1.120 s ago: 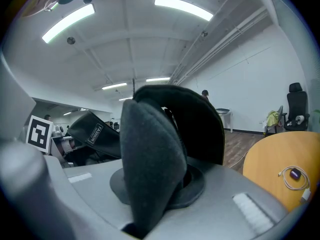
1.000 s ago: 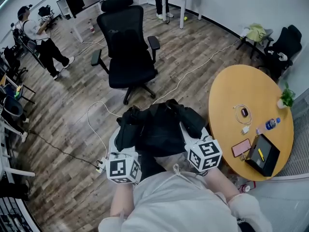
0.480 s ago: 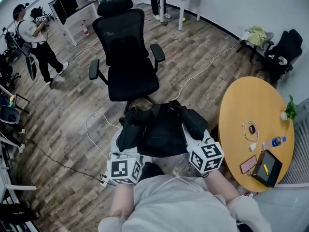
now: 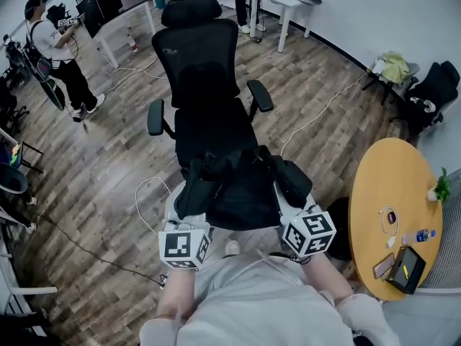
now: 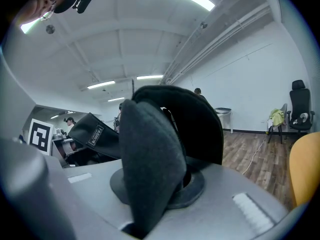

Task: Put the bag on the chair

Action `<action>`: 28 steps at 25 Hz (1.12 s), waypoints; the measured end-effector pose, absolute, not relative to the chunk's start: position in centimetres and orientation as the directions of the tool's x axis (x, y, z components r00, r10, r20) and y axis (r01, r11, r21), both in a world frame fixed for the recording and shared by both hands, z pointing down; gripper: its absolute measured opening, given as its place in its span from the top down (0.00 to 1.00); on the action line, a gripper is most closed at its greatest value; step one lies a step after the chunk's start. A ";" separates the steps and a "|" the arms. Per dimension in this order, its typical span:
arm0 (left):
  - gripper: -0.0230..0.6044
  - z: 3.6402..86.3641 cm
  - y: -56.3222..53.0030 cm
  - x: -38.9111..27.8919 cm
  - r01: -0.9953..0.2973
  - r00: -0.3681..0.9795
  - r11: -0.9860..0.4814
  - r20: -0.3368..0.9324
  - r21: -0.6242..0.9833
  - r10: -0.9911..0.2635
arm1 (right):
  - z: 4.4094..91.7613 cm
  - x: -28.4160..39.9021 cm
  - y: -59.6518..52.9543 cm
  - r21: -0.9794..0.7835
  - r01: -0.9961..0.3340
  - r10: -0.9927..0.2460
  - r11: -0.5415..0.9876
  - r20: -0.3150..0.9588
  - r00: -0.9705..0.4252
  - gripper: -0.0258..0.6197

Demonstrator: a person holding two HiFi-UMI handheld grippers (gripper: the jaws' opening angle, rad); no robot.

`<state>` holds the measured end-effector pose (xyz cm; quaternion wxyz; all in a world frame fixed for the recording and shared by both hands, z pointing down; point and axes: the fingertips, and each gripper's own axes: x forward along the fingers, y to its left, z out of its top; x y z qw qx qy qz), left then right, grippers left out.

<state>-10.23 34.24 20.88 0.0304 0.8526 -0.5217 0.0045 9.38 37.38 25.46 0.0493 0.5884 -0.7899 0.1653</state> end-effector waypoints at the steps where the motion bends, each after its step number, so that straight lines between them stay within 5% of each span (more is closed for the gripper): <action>1: 0.89 20.9 33.2 -11.0 -0.893 0.450 -0.448 0.040 0.047 -0.892 | 25.4 8.6 36.3 -0.202 -0.944 -0.911 0.261 0.273 -0.310 0.92; 18: 0.89 25.8 18.0 -14.9 -0.957 0.290 -0.286 0.145 0.050 -0.946 | 31.2 4.5 17.8 -0.273 -0.872 -0.810 0.407 0.335 -0.482 0.92; 28: 0.89 26.3 1.7 -11.3 -0.980 0.197 -0.193 0.159 0.037 -0.967 | 31.8 7.6 0.0 -0.280 -0.819 -0.753 0.501 0.326 -0.572 0.92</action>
